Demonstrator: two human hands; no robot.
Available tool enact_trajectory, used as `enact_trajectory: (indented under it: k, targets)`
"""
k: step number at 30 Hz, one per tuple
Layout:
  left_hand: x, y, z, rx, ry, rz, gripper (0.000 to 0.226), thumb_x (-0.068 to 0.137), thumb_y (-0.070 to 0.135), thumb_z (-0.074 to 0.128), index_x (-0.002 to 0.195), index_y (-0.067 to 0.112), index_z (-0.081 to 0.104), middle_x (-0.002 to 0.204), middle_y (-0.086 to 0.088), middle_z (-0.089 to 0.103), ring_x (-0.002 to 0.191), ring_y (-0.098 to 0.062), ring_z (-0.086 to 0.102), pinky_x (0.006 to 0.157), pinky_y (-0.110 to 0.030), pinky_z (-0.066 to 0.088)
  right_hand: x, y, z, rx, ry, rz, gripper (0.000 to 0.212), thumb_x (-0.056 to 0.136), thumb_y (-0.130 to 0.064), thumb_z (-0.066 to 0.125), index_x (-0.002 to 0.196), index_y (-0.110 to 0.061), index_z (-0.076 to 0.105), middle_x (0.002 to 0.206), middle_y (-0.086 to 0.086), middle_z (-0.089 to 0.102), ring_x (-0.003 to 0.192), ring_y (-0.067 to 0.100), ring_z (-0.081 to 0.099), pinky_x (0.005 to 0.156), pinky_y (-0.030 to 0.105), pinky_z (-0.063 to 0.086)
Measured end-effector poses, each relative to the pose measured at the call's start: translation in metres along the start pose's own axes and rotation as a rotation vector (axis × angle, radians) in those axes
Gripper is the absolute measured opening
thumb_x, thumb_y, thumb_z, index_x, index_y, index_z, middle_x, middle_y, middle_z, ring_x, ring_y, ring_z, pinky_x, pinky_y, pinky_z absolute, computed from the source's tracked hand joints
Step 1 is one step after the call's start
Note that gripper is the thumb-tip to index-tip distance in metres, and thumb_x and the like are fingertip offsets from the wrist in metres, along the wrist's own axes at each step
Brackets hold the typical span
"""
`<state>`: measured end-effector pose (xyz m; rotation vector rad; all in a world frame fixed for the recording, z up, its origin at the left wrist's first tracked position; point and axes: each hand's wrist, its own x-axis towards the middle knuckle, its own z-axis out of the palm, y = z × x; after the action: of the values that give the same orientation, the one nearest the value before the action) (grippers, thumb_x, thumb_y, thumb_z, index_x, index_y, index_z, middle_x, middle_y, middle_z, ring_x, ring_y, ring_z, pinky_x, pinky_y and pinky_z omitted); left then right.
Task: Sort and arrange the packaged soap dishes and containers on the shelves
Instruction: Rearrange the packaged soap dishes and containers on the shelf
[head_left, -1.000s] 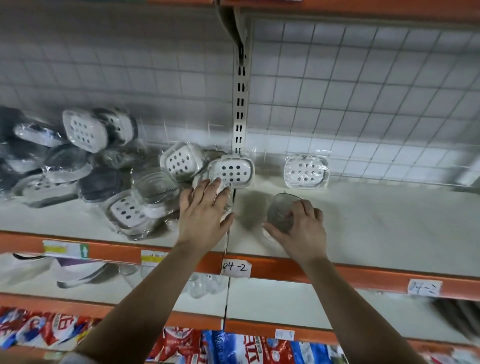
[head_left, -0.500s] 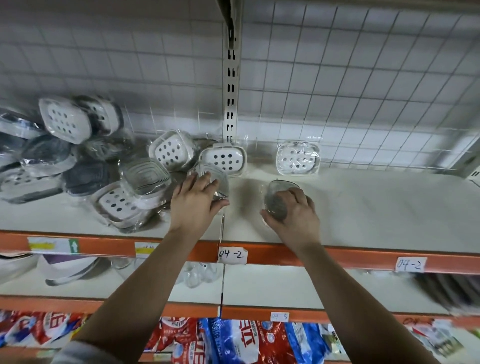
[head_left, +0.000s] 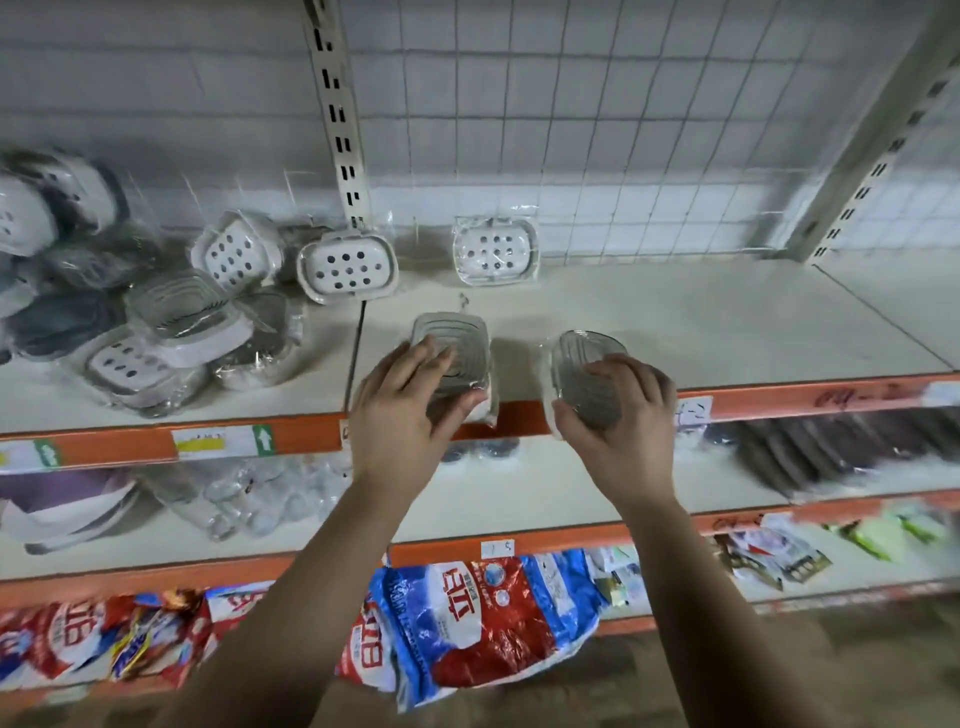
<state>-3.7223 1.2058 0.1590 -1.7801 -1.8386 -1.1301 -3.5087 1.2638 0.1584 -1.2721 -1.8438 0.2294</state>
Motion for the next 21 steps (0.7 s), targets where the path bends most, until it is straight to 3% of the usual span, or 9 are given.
enact_trajectory:
  k: [5, 9, 13, 17, 21]
  targets:
    - [-0.033, 0.084, 0.015, -0.125, -0.038, 0.103, 0.051, 0.085, 0.050, 0.062, 0.112, 0.008, 0.073, 0.122, -0.010, 0.067, 0.110, -0.033, 0.063, 0.091, -0.044, 0.053, -0.039, 0.045, -0.077, 0.015, 0.087, 0.084, 0.045, 0.071, -0.034, 0.072, 0.107, -0.008, 0.067, 0.117, 0.007, 0.063, 0.110, 0.032, 0.053, 0.094, 0.031, 0.035]
    - [-0.070, 0.159, 0.028, -0.202, -0.139, 0.171, 0.053, 0.084, 0.053, 0.060, 0.112, 0.010, 0.073, 0.121, -0.008, 0.067, 0.110, -0.030, 0.064, 0.089, -0.046, 0.054, -0.078, 0.094, -0.157, 0.009, 0.136, 0.150, 0.044, 0.071, -0.033, 0.071, 0.110, -0.011, 0.065, 0.116, 0.006, 0.062, 0.109, 0.027, 0.055, 0.093, 0.037, 0.044]
    - [-0.101, 0.225, 0.046, -0.228, -0.177, 0.196, 0.054, 0.085, 0.055, 0.057, 0.111, 0.011, 0.074, 0.120, -0.007, 0.068, 0.110, -0.027, 0.065, 0.092, -0.041, 0.053, -0.118, 0.145, -0.227, 0.036, 0.109, 0.229, 0.045, 0.071, -0.036, 0.071, 0.110, -0.016, 0.064, 0.115, -0.002, 0.058, 0.104, 0.016, 0.057, 0.084, 0.017, 0.040]
    - [-0.123, 0.300, 0.069, -0.305, -0.234, 0.193, 0.054, 0.085, 0.053, 0.057, 0.109, 0.008, 0.074, 0.119, -0.009, 0.068, 0.109, -0.028, 0.065, 0.091, -0.041, 0.053, -0.156, 0.194, -0.284, -0.032, 0.090, 0.295, 0.045, 0.071, -0.041, 0.072, 0.106, -0.014, 0.065, 0.113, -0.004, 0.058, 0.105, 0.018, 0.058, 0.089, 0.027, 0.044]
    - [-0.137, 0.365, 0.093, -0.369, -0.319, 0.254, 0.056, 0.084, 0.055, 0.058, 0.110, 0.008, 0.074, 0.119, -0.008, 0.068, 0.108, -0.026, 0.065, 0.093, -0.036, 0.050, -0.182, 0.236, -0.326, -0.068, 0.106, 0.345, 0.052, 0.070, -0.053, 0.063, 0.105, -0.014, 0.066, 0.111, -0.006, 0.058, 0.103, 0.003, 0.050, 0.090, 0.005, 0.030]
